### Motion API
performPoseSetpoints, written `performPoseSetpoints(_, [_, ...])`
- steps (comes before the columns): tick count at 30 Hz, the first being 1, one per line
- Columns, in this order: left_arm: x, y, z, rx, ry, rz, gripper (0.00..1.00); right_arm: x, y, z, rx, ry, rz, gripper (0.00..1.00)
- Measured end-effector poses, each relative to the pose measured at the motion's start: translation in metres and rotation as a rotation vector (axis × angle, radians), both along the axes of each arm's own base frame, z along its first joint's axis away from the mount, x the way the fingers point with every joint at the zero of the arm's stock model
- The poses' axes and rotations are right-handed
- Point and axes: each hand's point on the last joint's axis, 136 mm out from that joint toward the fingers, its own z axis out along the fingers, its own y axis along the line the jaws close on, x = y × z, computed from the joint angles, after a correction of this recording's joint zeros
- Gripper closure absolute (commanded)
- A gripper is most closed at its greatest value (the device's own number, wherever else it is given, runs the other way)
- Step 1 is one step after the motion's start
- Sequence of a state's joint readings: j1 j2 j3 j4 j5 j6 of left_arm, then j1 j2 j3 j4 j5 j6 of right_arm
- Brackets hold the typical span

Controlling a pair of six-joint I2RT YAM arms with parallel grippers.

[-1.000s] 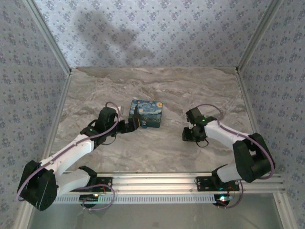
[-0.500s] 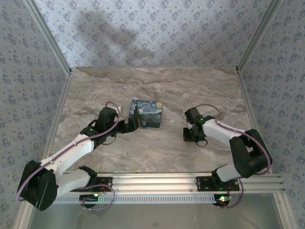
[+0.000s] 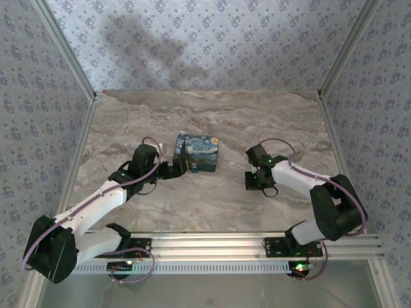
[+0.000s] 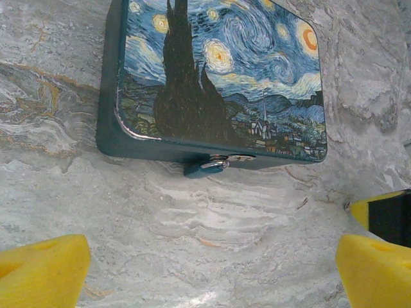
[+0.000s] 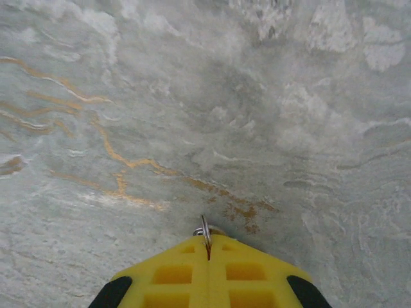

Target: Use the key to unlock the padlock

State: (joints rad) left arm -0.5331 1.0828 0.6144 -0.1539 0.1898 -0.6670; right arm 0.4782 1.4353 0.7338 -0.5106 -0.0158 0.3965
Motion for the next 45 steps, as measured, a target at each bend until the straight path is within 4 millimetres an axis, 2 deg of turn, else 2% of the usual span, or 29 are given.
performPoseSetpoints(7, [0.0,-0.001,0.002,-0.02,0.016,0.014,0.02,0.011,0.01,0.023,0.033,-0.112,0.052,1.0])
performPoseSetpoints(15, [0.003,-0.012,0.023,-0.121,0.043,0.031,0.02,0.014,0.029,0.045,0.045,-0.222,0.179,1.0])
performPoseSetpoints(27, [0.016,-0.024,0.048,-0.405,0.139,0.128,0.06,0.023,0.065,0.088,0.083,-0.427,0.39,1.0])
performPoseSetpoints(35, [0.015,-0.046,0.043,-0.533,0.286,0.104,0.14,0.023,0.105,0.125,0.114,-0.643,0.68,1.0])
performPoseSetpoints(45, [-0.005,-0.085,0.051,-0.618,0.388,-0.008,0.21,0.012,0.136,0.14,0.123,-0.765,0.956,1.0])
